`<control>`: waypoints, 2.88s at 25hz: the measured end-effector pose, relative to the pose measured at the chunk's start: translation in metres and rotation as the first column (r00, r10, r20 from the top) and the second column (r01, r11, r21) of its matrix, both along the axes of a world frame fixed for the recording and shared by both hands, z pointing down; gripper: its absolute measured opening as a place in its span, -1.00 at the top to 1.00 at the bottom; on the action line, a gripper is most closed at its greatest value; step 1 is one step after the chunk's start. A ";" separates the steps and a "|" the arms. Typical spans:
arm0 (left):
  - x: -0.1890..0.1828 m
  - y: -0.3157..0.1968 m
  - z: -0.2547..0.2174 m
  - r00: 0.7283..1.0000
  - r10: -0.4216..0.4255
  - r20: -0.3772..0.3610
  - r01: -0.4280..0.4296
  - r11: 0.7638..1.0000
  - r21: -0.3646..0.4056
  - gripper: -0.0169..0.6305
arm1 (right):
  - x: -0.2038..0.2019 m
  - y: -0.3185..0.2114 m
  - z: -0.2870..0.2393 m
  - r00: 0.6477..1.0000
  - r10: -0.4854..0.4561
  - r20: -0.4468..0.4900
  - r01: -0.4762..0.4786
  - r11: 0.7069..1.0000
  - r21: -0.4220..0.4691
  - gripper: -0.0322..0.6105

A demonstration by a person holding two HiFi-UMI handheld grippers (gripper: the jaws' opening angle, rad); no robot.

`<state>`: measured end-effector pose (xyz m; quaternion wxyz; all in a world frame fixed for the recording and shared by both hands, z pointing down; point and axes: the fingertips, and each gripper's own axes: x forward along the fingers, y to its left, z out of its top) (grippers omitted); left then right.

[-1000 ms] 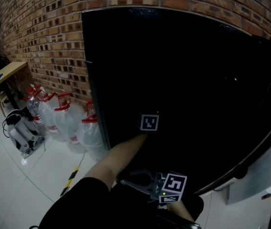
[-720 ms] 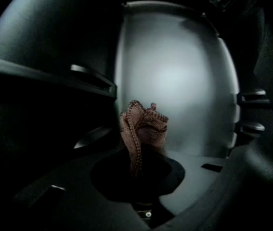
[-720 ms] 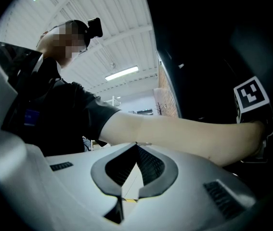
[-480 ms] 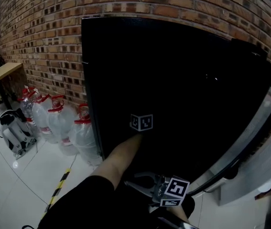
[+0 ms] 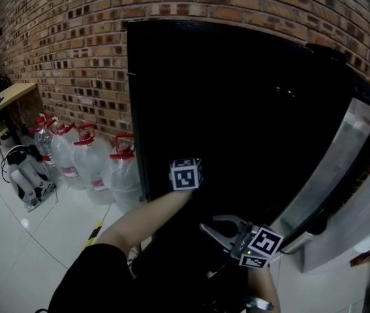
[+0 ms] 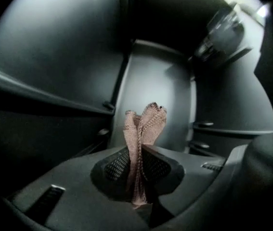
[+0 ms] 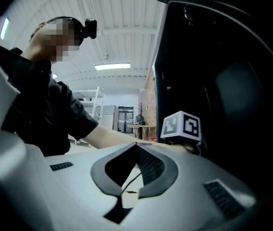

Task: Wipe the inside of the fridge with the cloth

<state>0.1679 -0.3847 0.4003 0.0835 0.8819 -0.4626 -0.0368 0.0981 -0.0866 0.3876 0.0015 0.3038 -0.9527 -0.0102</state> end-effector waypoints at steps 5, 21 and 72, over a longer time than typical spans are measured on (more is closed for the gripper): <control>-0.024 0.086 -0.017 0.981 0.185 -0.061 -0.181 0.981 0.065 0.78 | 0.010 0.001 -0.006 0.986 0.148 -0.076 -0.143 0.988 0.064 0.89; -0.125 0.276 -0.070 0.502 0.855 -0.130 -0.806 0.517 0.290 0.78 | -0.028 -0.003 -0.034 0.984 0.129 0.126 -0.133 0.991 0.023 0.15; -0.169 0.098 -0.065 0.968 0.247 0.037 -0.248 0.936 0.249 -0.35 | -0.062 -0.078 -0.109 0.988 -0.077 0.134 0.046 0.974 0.220 0.62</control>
